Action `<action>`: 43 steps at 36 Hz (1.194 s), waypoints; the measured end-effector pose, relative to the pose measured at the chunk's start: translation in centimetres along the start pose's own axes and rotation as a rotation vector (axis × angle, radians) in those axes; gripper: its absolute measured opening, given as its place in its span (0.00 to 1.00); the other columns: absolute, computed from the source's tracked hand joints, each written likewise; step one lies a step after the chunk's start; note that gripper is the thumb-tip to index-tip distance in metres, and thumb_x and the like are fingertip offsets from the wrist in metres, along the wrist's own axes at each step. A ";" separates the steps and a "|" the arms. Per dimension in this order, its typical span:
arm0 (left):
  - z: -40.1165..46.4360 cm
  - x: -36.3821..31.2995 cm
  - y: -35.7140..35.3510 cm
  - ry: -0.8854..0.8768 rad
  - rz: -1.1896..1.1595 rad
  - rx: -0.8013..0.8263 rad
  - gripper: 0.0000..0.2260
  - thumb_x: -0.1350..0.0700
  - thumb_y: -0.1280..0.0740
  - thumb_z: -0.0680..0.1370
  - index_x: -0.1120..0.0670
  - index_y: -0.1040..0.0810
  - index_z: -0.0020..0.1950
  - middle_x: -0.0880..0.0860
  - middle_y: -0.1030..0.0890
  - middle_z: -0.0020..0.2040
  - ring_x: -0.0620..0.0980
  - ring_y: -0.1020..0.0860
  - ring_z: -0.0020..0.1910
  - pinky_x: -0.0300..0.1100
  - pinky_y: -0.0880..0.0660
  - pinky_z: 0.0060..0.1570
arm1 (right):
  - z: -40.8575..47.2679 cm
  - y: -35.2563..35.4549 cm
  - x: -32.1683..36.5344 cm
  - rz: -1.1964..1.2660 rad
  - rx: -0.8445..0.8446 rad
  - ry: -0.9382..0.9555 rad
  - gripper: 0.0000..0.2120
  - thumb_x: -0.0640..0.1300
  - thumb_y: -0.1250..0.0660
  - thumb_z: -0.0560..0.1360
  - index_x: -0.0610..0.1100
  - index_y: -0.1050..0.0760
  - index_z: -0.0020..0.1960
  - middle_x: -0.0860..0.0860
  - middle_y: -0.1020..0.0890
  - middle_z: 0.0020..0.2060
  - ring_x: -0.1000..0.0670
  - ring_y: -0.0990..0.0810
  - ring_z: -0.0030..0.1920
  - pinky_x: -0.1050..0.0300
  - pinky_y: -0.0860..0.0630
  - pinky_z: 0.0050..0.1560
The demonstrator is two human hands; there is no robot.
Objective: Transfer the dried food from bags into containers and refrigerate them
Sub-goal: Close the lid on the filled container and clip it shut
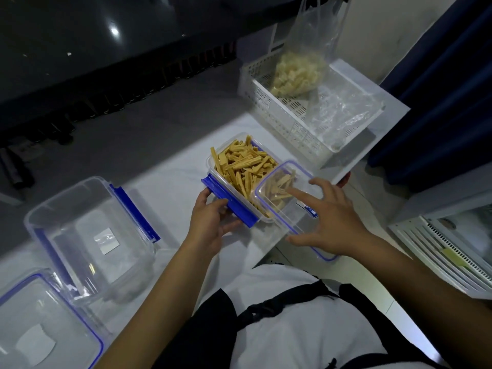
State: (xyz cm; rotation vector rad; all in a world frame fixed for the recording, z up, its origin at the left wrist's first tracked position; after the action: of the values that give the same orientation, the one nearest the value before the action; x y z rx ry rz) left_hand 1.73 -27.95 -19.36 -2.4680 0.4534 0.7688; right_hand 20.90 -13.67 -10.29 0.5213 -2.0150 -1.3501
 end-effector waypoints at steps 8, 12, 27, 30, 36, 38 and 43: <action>-0.2 0.0 0.3 -0.011 -0.001 -0.004 0.22 0.63 0.35 0.82 0.46 0.31 0.73 0.57 0.20 0.60 0.59 0.16 0.55 0.55 0.17 0.42 | 1.7 -0.1 2.1 0.015 -0.006 0.035 0.47 0.76 0.31 0.57 0.71 0.42 0.73 0.58 0.46 0.74 0.44 0.45 0.74 0.41 0.39 0.70; -0.2 0.0 0.3 -0.021 0.004 0.022 0.22 0.63 0.35 0.81 0.46 0.30 0.73 0.58 0.19 0.61 0.59 0.17 0.56 0.57 0.17 0.46 | 1.4 1.7 1.6 0.093 -0.069 0.026 0.48 0.76 0.31 0.55 0.76 0.47 0.72 0.58 0.48 0.74 0.44 0.45 0.73 0.37 0.36 0.71; 0.2 -0.1 0.3 -0.071 0.027 0.050 0.16 0.61 0.34 0.81 0.44 0.25 0.65 0.54 0.14 0.51 0.56 0.14 0.49 0.51 0.17 0.40 | 10.5 1.9 10.2 -0.087 -0.082 0.048 0.48 0.75 0.30 0.60 0.68 0.45 0.76 0.49 0.51 0.79 0.34 0.46 0.75 0.35 0.43 0.72; 0.3 -0.1 0.3 -0.070 0.015 0.063 0.18 0.61 0.34 0.81 0.45 0.26 0.68 0.53 0.13 0.50 0.55 0.14 0.49 0.52 0.17 0.41 | 11.3 1.1 10.1 -0.135 -0.036 0.041 0.49 0.75 0.30 0.59 0.67 0.44 0.76 0.49 0.50 0.79 0.34 0.45 0.74 0.36 0.43 0.72; 0.4 0.2 0.8 -0.057 0.001 0.055 0.19 0.62 0.33 0.81 0.46 0.28 0.68 0.55 0.13 0.48 0.57 0.14 0.48 0.50 0.17 0.38 | 8.6 -0.4 6.8 -0.107 -0.018 0.023 0.51 0.77 0.34 0.58 0.66 0.46 0.77 0.50 0.49 0.78 0.35 0.46 0.74 0.36 0.43 0.71; 0.4 0.2 0.8 -0.059 -0.004 0.056 0.18 0.63 0.33 0.81 0.46 0.27 0.66 0.55 0.13 0.47 0.57 0.14 0.47 0.49 0.18 0.37 | 7.5 -0.9 5.7 -0.078 -0.013 0.009 0.52 0.78 0.35 0.57 0.67 0.47 0.77 0.51 0.50 0.77 0.36 0.47 0.75 0.36 0.42 0.72; 0.4 0.0 0.4 -0.076 0.030 0.074 0.17 0.63 0.34 0.81 0.46 0.26 0.66 0.56 0.13 0.51 0.58 0.14 0.49 0.52 0.17 0.39 | 6.7 -1.0 5.1 -0.021 -0.046 -0.007 0.53 0.80 0.39 0.54 0.68 0.47 0.77 0.52 0.49 0.76 0.38 0.46 0.75 0.37 0.41 0.72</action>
State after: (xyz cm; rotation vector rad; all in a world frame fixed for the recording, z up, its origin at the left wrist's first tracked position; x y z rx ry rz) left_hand 1.38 -28.05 -19.81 -2.3595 0.4836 0.8403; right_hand 12.54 -12.84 -11.50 0.5189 -1.9840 -1.4088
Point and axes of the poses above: each hand's wrist, its own z-axis towards the middle knuckle, its own y-axis out of the back of the hand, x = y × z, the point moved 10 cm from there along z, towards the middle knuckle
